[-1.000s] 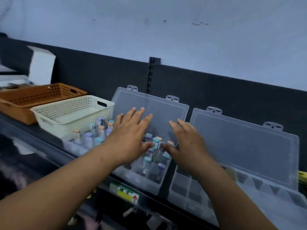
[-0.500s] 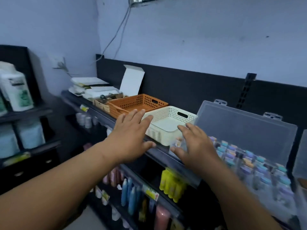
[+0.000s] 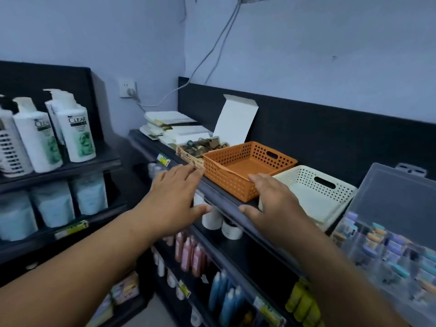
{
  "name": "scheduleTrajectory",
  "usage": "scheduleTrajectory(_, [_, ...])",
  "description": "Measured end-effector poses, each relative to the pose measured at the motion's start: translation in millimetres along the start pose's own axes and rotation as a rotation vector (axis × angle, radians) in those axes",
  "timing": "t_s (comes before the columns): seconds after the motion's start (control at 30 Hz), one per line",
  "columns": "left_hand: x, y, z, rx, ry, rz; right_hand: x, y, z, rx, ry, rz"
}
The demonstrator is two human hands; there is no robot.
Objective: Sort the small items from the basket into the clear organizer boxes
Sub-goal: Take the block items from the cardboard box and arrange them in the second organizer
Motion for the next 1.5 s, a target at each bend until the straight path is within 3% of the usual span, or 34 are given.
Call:
scheduleTrajectory(0.5, [-37.1, -126.4, 146.6, 0.07, 0.063, -0.095, -39.7, -41.5, 187.7, 0.031, -0.02, 0.102])
scheduleTrajectory(0.73, [-76.5, -167.5, 210.7, -0.042, 0.02, -0.18, -52.5, -57.5, 240.9, -0.013, -0.049, 0.076])
scheduleTrajectory(1.1, [-146.3, -222.4, 285.8, -0.326, -0.246, -0.317, -82.0, -81.5, 308.7, -0.225, -0.048, 0.004])
scheduleTrajectory(1.27, [-151.2, -232.4, 297.2, -0.419, -0.24, -0.482, -97.7, -92.4, 329.8, -0.311, -0.066, -0.078])
scheduleTrajectory(1.5, [-147.7, -270.0, 316.6, -0.275, -0.158, -0.864, -122.9, -94.0, 354.3, -0.437, -0.227, -0.221])
Point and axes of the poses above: each hand's wrist, its own z-axis towards the middle knuckle, its own x-axis out of the back of the hand, y = z × x, the point moved 6 cm from there along z, towards the middle knuckle, and after that the axes turned 13 degrees about -x, right-handed, at the moved point
